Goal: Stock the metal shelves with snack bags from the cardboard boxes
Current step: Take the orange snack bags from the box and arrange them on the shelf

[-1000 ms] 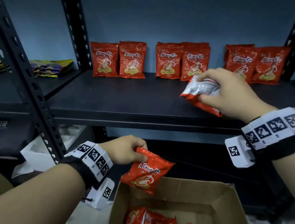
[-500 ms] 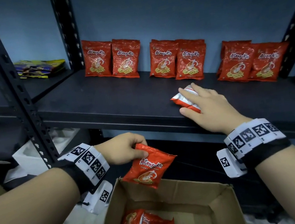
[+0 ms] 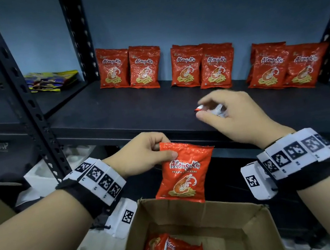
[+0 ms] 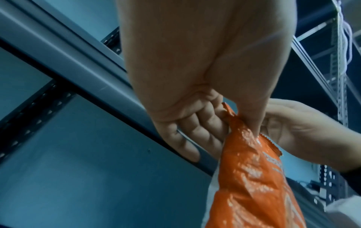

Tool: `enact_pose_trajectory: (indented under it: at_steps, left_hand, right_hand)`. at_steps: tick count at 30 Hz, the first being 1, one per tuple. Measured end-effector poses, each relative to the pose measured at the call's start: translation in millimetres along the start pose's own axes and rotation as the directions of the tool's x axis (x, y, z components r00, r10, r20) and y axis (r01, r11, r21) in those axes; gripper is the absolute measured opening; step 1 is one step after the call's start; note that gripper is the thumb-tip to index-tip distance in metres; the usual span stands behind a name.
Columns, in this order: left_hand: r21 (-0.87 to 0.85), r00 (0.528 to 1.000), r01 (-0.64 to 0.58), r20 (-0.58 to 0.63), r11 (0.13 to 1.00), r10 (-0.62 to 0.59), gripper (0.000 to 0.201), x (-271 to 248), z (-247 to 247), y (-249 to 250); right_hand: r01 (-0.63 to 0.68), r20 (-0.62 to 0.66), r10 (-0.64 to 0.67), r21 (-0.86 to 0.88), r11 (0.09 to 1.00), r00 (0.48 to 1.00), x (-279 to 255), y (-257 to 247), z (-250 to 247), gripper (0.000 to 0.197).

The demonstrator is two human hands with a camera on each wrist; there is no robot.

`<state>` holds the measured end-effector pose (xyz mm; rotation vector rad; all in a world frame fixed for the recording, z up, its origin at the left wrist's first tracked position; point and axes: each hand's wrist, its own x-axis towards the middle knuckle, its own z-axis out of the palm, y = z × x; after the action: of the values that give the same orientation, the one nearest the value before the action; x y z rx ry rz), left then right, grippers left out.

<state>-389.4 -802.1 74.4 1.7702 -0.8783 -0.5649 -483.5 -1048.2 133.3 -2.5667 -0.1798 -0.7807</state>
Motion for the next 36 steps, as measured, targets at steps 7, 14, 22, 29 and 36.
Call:
enact_pose_trajectory:
  at_steps: [7, 14, 22, 29, 36]
  left_hand:
    - [-0.235, 0.998, 0.004, -0.067, 0.972, -0.021, 0.034, -1.6, 3.6, 13.1]
    - [-0.192, 0.987, 0.130, 0.119, 0.973, -0.109, 0.061, -3.5, -1.9, 3.0]
    - [-0.355, 0.982, -0.051, -0.186, 0.933, -0.017, 0.042, -0.5, -4.7, 13.0]
    - [-0.300, 0.944, -0.105, -0.330, 0.948, 0.001, 0.038, -1.5, -12.4, 17.1]
    - [-0.370, 0.823, -0.163, -0.562, 0.914, -0.081, 0.032, 8.4, -2.6, 21.7]
  right_hand:
    - [-0.114, 0.355, 0.048, 0.168, 0.979, 0.934, -9.8, -13.2, 17.7, 0.011]
    - [-0.204, 0.058, 0.196, 0.346, 0.916, 0.979, -6.4, -8.5, 5.9, 0.015]
    - [-0.400, 0.093, 0.400, 0.428, 0.811, 0.912, -2.9, -4.9, 5.6, 0.026]
    - [-0.417, 0.158, 0.389, 0.447, 0.792, 0.908, -10.9, -9.1, 20.6, 0.066]
    - [-0.224, -0.196, 0.293, 0.309, 0.924, 0.936, -19.5, -23.1, 40.3, 0.050]
